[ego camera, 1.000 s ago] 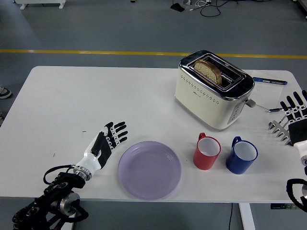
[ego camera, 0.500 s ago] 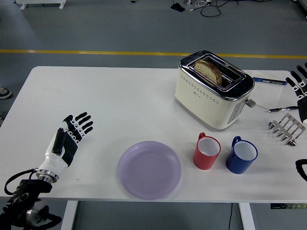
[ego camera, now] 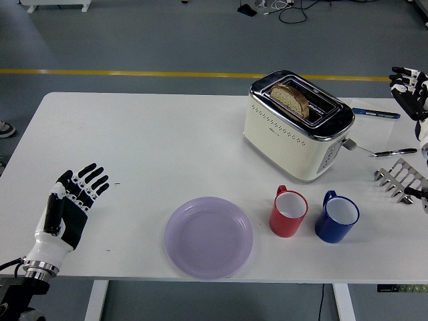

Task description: Push plate across desktop,pick up the break from the machine,place the break in the plate

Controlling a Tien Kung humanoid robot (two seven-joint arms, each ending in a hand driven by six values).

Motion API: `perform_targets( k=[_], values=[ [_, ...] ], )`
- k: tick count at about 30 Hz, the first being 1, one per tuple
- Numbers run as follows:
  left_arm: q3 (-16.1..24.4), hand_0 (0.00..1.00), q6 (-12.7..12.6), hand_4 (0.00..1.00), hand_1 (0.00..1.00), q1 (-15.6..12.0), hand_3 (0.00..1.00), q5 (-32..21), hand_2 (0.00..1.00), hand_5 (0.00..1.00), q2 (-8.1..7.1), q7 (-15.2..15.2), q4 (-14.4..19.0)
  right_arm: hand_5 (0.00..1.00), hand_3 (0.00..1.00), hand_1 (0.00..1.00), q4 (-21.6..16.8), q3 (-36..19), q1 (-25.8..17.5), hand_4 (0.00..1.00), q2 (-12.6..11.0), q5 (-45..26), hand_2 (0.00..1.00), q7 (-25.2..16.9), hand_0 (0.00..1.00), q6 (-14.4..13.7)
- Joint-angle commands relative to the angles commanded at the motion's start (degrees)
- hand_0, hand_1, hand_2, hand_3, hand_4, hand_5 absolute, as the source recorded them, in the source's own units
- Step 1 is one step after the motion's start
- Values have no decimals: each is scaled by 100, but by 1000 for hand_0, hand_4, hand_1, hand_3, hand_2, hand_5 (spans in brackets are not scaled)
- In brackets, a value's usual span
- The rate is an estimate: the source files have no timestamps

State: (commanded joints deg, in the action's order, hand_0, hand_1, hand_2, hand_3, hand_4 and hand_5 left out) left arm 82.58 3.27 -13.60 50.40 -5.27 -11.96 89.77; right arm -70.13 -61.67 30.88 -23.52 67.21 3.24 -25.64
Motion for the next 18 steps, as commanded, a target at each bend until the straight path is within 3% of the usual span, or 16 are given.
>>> perform_targets(
  k=[8,9,14,15,18],
  values=[
    [423,805,-54,533,795,-29,748,21,802,998,142,-48,-157,489,781,786,517,1079,1008,718,254,1937,793,808,854,443],
    [452,805,-56,531,793,-30,745,24,801,998,152,-51,-164,345,801,812,550,1169,1083,813,276,2160,823,899,857,497],
    [760,805,-60,531,793,-29,745,59,801,998,236,-56,-228,345,801,812,939,1640,1576,813,549,3398,823,1215,857,858],
    [820,804,-58,532,793,-25,743,59,801,998,254,-58,-237,298,789,807,1009,1703,1646,812,608,3528,812,1237,836,884],
    [968,804,-41,532,793,1,743,-7,801,998,318,-62,-268,298,789,807,1206,1807,1814,812,813,3641,812,1274,836,893]
  ],
)
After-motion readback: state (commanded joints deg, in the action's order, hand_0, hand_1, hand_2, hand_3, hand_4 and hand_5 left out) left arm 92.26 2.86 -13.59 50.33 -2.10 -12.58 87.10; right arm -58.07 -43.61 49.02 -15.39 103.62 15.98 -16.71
